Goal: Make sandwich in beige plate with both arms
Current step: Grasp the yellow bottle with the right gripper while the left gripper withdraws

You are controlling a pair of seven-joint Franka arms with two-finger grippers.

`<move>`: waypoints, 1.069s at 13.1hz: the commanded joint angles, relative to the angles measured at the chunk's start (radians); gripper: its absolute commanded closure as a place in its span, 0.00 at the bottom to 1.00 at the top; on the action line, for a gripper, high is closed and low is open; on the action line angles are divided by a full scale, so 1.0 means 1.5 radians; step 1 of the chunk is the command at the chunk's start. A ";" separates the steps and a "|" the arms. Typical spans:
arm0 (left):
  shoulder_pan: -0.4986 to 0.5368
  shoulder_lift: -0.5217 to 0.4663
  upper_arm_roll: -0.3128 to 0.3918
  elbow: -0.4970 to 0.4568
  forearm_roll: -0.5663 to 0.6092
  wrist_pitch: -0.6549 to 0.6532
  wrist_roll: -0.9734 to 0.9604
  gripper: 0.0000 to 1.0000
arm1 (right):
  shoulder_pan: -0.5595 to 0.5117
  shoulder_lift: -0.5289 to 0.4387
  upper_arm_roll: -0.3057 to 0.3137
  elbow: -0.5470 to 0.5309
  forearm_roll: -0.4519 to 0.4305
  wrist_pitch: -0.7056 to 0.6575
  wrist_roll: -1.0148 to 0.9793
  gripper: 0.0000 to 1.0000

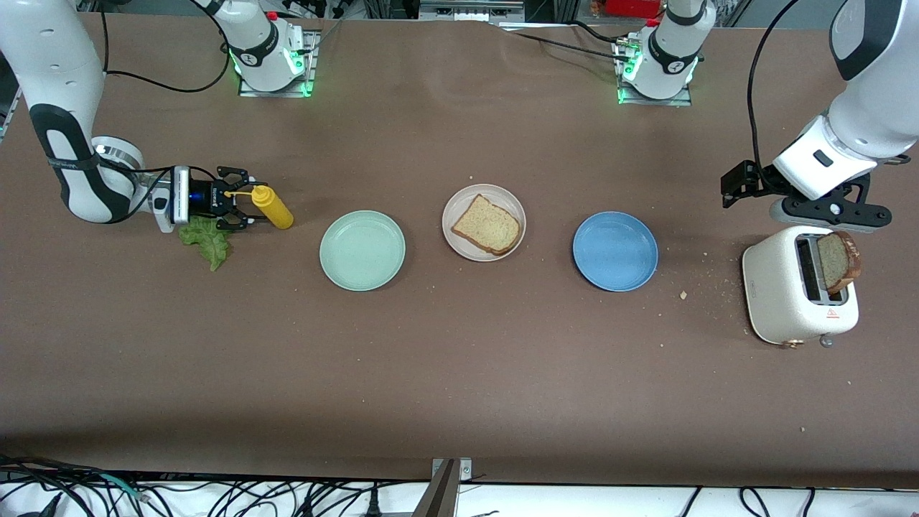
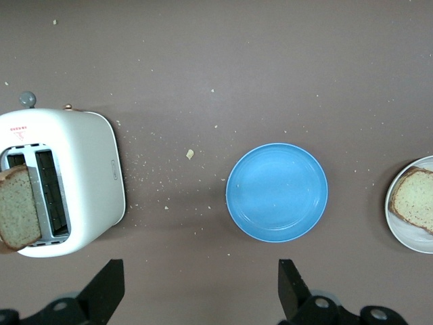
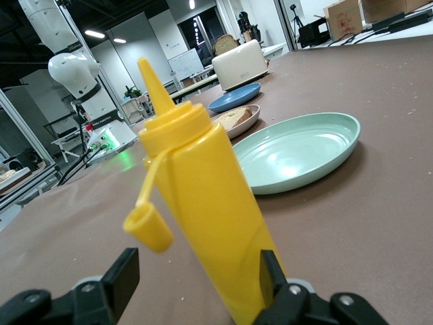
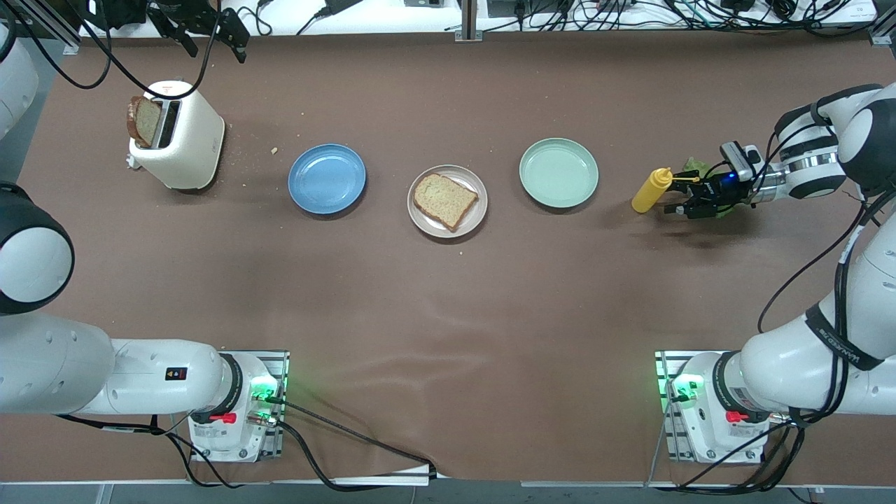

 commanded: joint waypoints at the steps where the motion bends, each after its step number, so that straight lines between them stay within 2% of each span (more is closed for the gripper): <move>1: -0.004 -0.004 0.000 0.007 -0.012 -0.013 -0.009 0.00 | -0.007 0.010 0.002 0.027 0.012 -0.013 -0.025 0.18; 6: -0.002 0.002 0.001 0.015 -0.012 -0.012 -0.005 0.00 | -0.002 0.019 0.004 0.040 0.013 -0.016 -0.034 0.14; 8: 0.000 0.002 0.001 0.015 -0.012 -0.012 -0.003 0.00 | -0.008 0.030 0.027 0.040 0.033 -0.019 -0.036 0.14; 10: -0.001 0.002 0.001 0.015 -0.012 -0.012 -0.006 0.00 | -0.007 0.043 0.029 0.040 0.042 -0.025 -0.046 0.15; 11: 0.000 0.002 0.000 0.015 -0.012 -0.012 -0.003 0.00 | -0.006 0.049 0.032 0.039 0.043 -0.024 -0.048 0.23; 12: 0.000 0.002 0.000 0.015 -0.012 -0.012 -0.003 0.00 | -0.004 0.050 0.032 0.040 0.055 -0.024 -0.050 0.48; 14: 0.000 0.003 0.000 0.015 -0.012 -0.012 -0.003 0.00 | -0.001 0.049 0.032 0.040 0.063 -0.022 -0.053 0.83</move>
